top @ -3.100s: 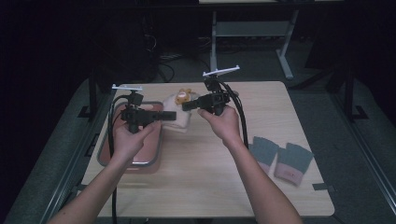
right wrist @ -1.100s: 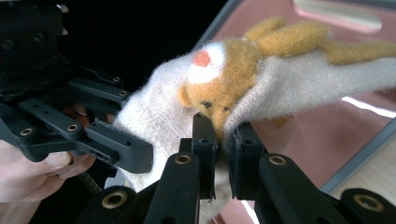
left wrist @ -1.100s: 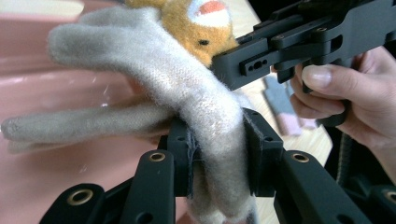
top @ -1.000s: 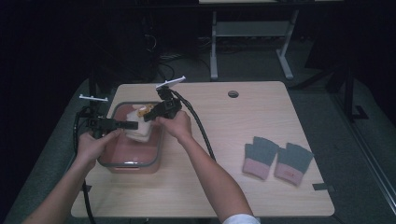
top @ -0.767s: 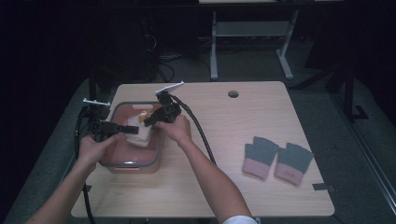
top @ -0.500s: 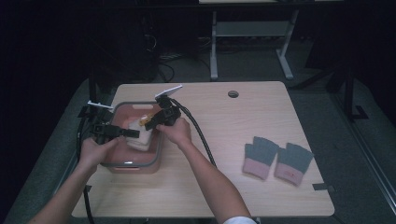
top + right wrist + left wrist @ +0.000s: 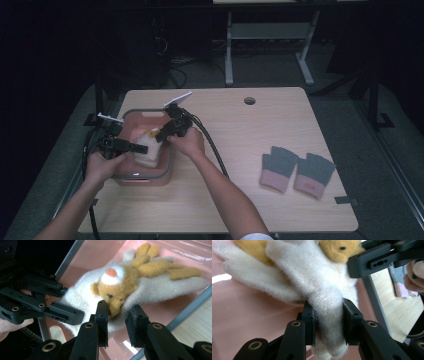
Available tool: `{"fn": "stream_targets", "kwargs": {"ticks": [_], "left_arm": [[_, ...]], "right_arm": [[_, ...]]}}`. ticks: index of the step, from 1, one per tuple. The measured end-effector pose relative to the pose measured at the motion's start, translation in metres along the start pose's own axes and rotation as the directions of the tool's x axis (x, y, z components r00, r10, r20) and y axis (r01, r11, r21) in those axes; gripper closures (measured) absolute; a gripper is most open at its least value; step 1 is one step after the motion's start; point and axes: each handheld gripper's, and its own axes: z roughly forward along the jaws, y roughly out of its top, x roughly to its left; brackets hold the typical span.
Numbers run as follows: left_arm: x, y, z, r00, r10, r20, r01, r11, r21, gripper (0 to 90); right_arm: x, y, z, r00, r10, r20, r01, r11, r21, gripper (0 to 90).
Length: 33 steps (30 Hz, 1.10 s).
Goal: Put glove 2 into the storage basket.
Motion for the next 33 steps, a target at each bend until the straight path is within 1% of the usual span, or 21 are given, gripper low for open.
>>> {"fn": "stream_targets", "kwargs": {"ticks": [2,3,5,8,9,10,12,13,15,17,18,20,22,24,25,26,27,28,29,31,33], "left_arm": [[0.000,0.000,0.000,1.0000,-0.003,-0.006,0.003,1.0000,0.005,67.6],[0.001,-0.001,0.001,0.9998,-0.002,-0.019,0.003,0.9999,0.014,67.6],[0.003,-0.001,0.002,0.9996,-0.006,-0.028,0.007,0.9998,0.020,67.5],[0.005,-0.002,0.003,0.9994,-0.017,-0.030,0.018,0.9996,0.023,67.3],[0.007,-0.002,0.003,0.9990,-0.022,-0.039,0.024,0.9990,0.037,67.3],[0.007,-0.002,0.003,0.9990,-0.022,-0.039,0.024,0.9990,0.037,67.3],[0.007,-0.002,0.003,0.9982,-0.030,-0.053,0.032,0.9984,0.047,67.0],[0.007,-0.002,0.004,0.9976,-0.030,-0.063,0.034,0.9981,0.052,66.9],[0.007,-0.003,0.005,0.9964,-0.018,-0.083,0.024,0.9968,0.076,66.3],[0.007,-0.003,0.006,0.9963,-0.025,-0.082,0.032,0.9961,0.082,65.8],[0.008,-0.003,0.006,0.9959,-0.026,-0.087,0.033,0.9961,0.082,64.7],[0.009,-0.003,0.004,0.9958,-0.043,-0.081,0.049,0.9963,0.071,56.0],[0.008,-0.003,0.002,0.9955,-0.044,-0.084,0.049,0.9970,0.059,51.0],[0.005,0.000,-0.003,0.9952,-0.043,-0.087,0.046,0.9982,0.037,49.8],[0.000,0.004,-0.010,0.9946,-0.020,-0.102,0.023,0.9995,0.020,48.0],[0.000,0.004,-0.010,0.9946,-0.020,-0.102,0.023,0.9995,0.020,47.5],[-0.004,0.008,-0.017,0.9937,-0.010,-0.112,0.011,0.9999,0.004,47.5],[-0.004,0.008,-0.017,0.9937,-0.010,-0.112,0.011,0.9999,0.004,47.9],[-0.007,0.010,-0.020,0.9928,-0.001,-0.119,-0.001,0.9999,-0.013,49.7],[-0.007,0.011,-0.018,0.9924,0.003,-0.123,-0.004,1.0000,-0.007,54.4],[-0.004,0.010,-0.012,0.9902,0.019,-0.138,-0.015,0.9995,0.027,58.6]], "right_arm": [[0.001,0.000,0.001,1.0000,0.004,0.008,-0.004,1.000,0.007,71.1],[0.001,0.000,0.001,1.0000,0.000,0.010,0.000,1.000,0.003,70.1],[0.001,0.000,0.002,1.0000,0.004,0.006,-0.004,1.000,0.012,69.2],[0.001,0.000,0.003,1.0000,0.003,0.006,-0.003,1.000,0.017,67.2],[0.001,0.000,0.003,0.9999,-0.005,0.011,0.005,1.000,0.018,66.1],[0.001,0.000,0.003,0.9999,-0.005,0.011,0.005,1.000,0.018,66.1],[0.002,0.000,0.000,0.9998,-0.013,0.018,0.013,1.000,0.014,65.3],[0.003,0.000,-0.001,0.9998,-0.008,0.020,0.008,1.000,0.014,65.2],[0.003,0.000,-0.003,0.9997,-0.012,0.021,0.012,1.000,0.004,64.9],[0.003,0.000,-0.005,0.9997,-0.013,0.020,0.013,1.000,-0.008,64.8],[0.004,0.000,-0.006,0.9998,-0.009,0.019,0.009,1.000,-0.013,64.8],[0.004,0.000,-0.008,0.9995,-0.019,0.025,0.019,1.000,-0.010,64.4],[0.004,0.000,-0.009,0.9995,-0.023,0.020,0.023,1.000,-0.010,64.4],[0.005,-0.001,-0.010,0.9995,-0.023,0.021,0.024,1.000,-0.012,64.4],[0.006,-0.001,-0.011,0.9994,-0.028,0.020,0.029,0.999,-0.018,64.4],[0.006,-0.001,-0.011,0.9994,-0.028,0.020,0.029,0.999,-0.018,64.4],[0.008,-0.001,-0.014,0.9994,-0.029,0.020,0.029,0.999,-0.016,64.2],[0.008,-0.001,-0.014,0.9994,-0.029,0.020,0.029,0.999,-0.016,64.2],[0.008,-0.002,-0.017,0.9992,-0.034,0.019,0.034,0.999,-0.024,64.1],[0.009,-0.003,-0.020,0.9990,-0.039,0.021,0.039,0.999,-0.026,64.1],[0.009,-0.003,-0.024,0.9989,-0.043,0.020,0.044,0.998,-0.037,64.1]]}}
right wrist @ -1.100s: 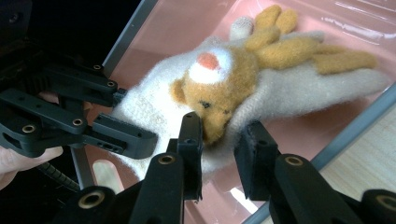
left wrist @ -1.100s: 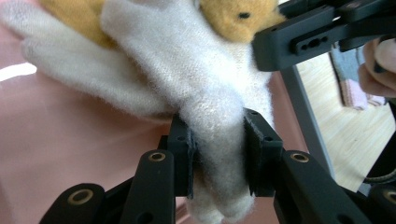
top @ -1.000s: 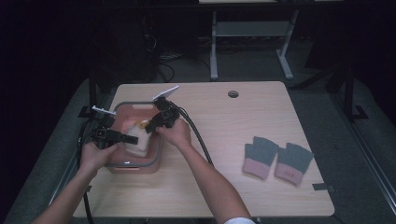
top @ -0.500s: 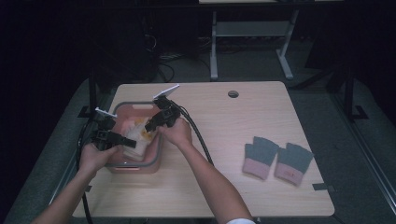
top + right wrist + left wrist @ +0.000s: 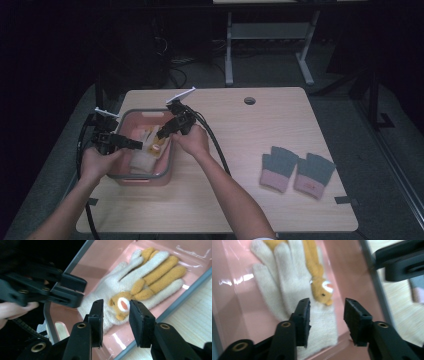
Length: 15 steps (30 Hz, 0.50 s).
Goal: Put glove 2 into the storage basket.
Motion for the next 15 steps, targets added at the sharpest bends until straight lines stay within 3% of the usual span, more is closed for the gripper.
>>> {"fn": "stream_targets", "kwargs": {"ticks": [1,2,7,12,15], "left_arm": [[0.000,0.000,0.000,1.0000,0.000,0.000,0.000,1.0000,0.000,60.6],[0.000,-0.002,0.008,0.9999,0.009,-0.014,-0.008,0.9994,0.033,61.6],[-0.002,-0.003,0.020,0.9982,0.015,-0.058,-0.011,0.9978,0.065,63.1],[-0.002,-0.004,0.029,0.9930,0.054,-0.106,-0.039,0.9895,0.139,62.8],[-0.002,-0.004,0.028,0.9940,0.045,-0.100,-0.032,0.9911,0.129,62.4]], "right_arm": [[0.000,0.000,0.000,1.0000,0.000,0.000,0.000,1.000,0.000,64.1],[0.000,-0.001,-0.003,1.0000,-0.005,0.002,0.005,1.000,-0.005,64.1],[0.000,-0.002,-0.009,1.0000,-0.004,0.001,0.004,1.000,-0.009,63.9],[-0.001,-0.004,-0.016,0.9999,-0.013,-0.004,0.012,1.000,-0.024,63.5],[-0.001,-0.005,-0.017,0.9999,-0.010,-0.004,0.010,1.000,-0.023,63.2]]}}
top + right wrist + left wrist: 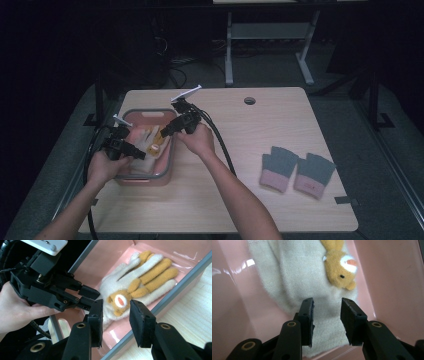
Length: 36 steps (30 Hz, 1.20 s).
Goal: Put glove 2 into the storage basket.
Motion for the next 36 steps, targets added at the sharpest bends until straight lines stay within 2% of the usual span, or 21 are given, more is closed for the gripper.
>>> {"fn": "stream_targets", "kwargs": {"ticks": [1,6,8,9,16,19,21,22,26,30,36], "left_arm": [[0.001,0.000,-0.003,0.9999,0.001,0.012,0.000,0.9997,-0.023,61.9],[0.000,0.001,-0.012,0.9997,0.012,0.021,-0.011,0.9982,-0.059,60.5],[-0.004,0.002,-0.016,0.9992,-0.002,0.039,0.006,0.9950,-0.100,60.4],[-0.006,0.003,-0.020,0.9986,0.006,0.052,0.000,0.9926,-0.122,59.8],[-0.011,0.004,-0.028,0.9961,0.032,0.082,-0.019,0.9866,-0.162,57.8],[-0.014,0.004,-0.033,0.9937,0.039,0.105,-0.018,0.9799,-0.199,56.3],[-0.015,0.005,-0.034,0.9933,0.039,0.109,-0.016,0.9782,-0.207,56.0],[-0.018,0.005,-0.036,0.9923,0.049,0.113,-0.022,0.9741,-0.225,55.7],[-0.022,0.007,-0.037,0.9916,0.054,0.118,-0.025,0.9709,-0.238,53.6],[-0.031,0.009,-0.037,0.9886,0.075,0.130,-0.040,0.9664,-0.254,52.4],[-0.039,0.011,-0.038,0.9868,0.080,0.141,-0.038,0.9607,-0.275,49.6]], "right_arm": [[0.000,-0.001,-0.001,1.0000,-0.007,0.003,0.007,1.000,0.000,62.8],[0.000,-0.002,-0.005,1.0000,-0.003,0.000,0.003,1.000,-0.003,62.1],[-0.001,-0.003,-0.007,1.0000,-0.005,-0.002,0.005,1.000,-0.006,61.8],[-0.002,-0.004,-0.009,1.0000,-0.007,-0.003,0.007,1.000,-0.014,61.5],[-0.005,-0.007,-0.015,1.0000,-0.004,-0.009,0.003,1.000,-0.025,60.0],[-0.007,-0.010,-0.022,0.9999,0.000,-0.010,0.000,0.999,-0.032,58.5],[-0.007,-0.010,-0.024,0.9999,-0.006,-0.011,0.005,0.999,-0.038,58.3],[-0.009,-0.012,-0.028,0.9999,-0.012,-0.009,0.011,0.999,-0.046,57.8],[-0.011,-0.014,-0.036,1.0000,-0.008,-0.004,0.008,0.998,-0.055,56.5],[-0.015,-0.019,-0.053,0.9999,-0.016,0.003,0.016,0.997,-0.075,55.5],[-0.022,-0.026,-0.071,0.9998,-0.010,0.015,0.012,0.995,-0.102,54.2]]}}
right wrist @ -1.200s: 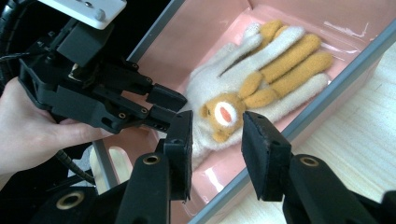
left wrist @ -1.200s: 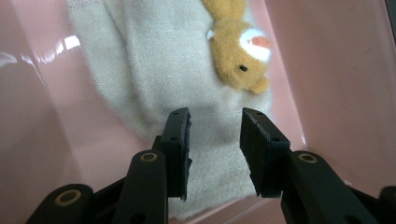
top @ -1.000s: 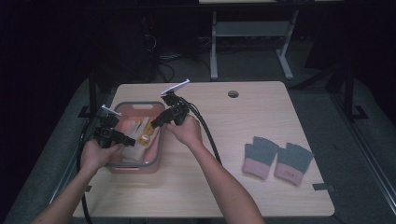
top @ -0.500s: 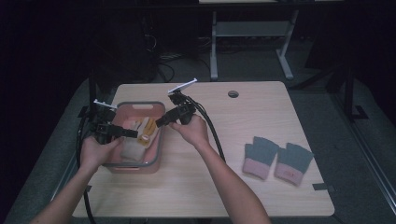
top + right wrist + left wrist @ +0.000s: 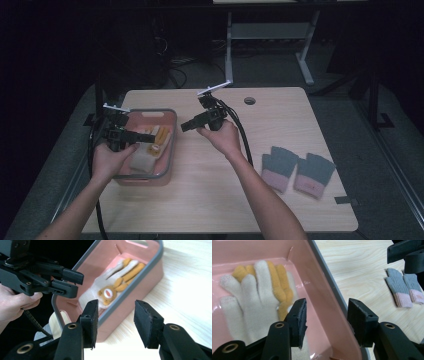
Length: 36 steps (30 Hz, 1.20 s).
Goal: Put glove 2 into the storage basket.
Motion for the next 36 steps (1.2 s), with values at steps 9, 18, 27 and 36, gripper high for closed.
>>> {"fn": "stream_targets", "kwargs": {"ticks": [9,18,27,36], "left_arm": [[-0.018,0.002,0.002,0.9991,0.041,0.008,-0.041,0.9988,-0.027,47.2],[-0.033,0.006,0.006,0.9971,0.074,0.018,-0.073,0.9964,-0.042,44.9],[-0.057,0.007,0.016,0.9929,0.110,0.045,-0.107,0.9925,-0.058,39.9],[-0.076,0.008,0.027,0.9872,0.144,0.068,-0.139,0.9877,-0.071,38.4]], "right_arm": [[-0.009,-0.012,-0.019,0.9998,0.008,0.020,-0.008,1.000,-0.015,51.6],[-0.019,-0.020,-0.037,0.9993,0.018,0.033,-0.017,0.999,-0.032,50.6],[-0.026,-0.036,-0.058,0.9975,0.020,0.067,-0.017,0.999,-0.043,48.2],[-0.035,-0.051,-0.079,0.9946,0.044,0.094,-0.038,0.997,-0.068,46.7]]}}
